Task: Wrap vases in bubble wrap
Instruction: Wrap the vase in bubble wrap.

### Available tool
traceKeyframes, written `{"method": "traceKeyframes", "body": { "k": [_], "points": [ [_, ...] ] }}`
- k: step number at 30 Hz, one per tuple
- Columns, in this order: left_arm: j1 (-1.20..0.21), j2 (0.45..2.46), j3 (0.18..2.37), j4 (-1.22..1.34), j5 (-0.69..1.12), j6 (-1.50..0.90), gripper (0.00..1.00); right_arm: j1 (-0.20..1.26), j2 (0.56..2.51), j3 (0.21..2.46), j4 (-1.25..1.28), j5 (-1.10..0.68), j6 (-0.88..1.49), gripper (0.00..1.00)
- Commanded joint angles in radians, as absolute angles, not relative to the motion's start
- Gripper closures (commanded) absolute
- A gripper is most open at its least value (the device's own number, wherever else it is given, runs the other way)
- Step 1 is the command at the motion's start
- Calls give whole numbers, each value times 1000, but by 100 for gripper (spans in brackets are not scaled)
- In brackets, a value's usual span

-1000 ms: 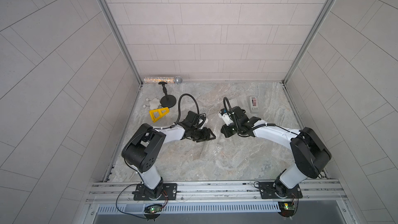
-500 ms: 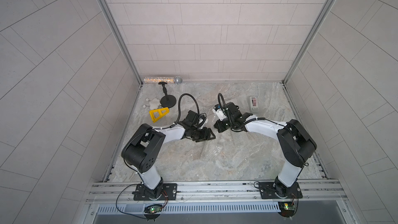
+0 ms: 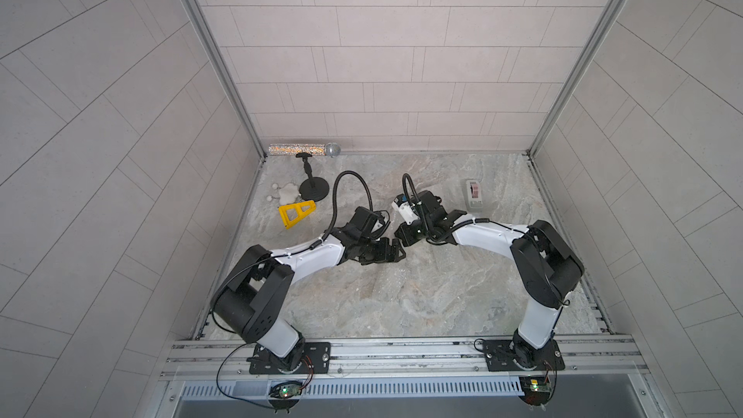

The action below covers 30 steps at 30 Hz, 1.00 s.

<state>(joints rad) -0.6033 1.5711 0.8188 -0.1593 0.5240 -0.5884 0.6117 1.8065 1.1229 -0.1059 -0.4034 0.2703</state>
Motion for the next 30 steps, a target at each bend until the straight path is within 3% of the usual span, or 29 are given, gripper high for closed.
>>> {"method": "traceKeyframes", "body": {
  "k": [1,3,14,24,30],
  "points": [
    [-611,1556,806,-227,468,-567,6,615,1826,1125,-162,-368,265,100],
    [-611,1536,777,-223,473,-561,8,615,1817,1119,-163,-354,265,100],
    [-615,1487,667,-110,601,-553,49,601,1786,1116,-186,-312,283,100],
    [-673,1506,782,-346,438,-404,59,553,1741,1101,-154,-399,346,100],
    [-712,1535,859,-453,334,-349,59,521,1652,1081,-129,-489,384,84]
  ]
}}
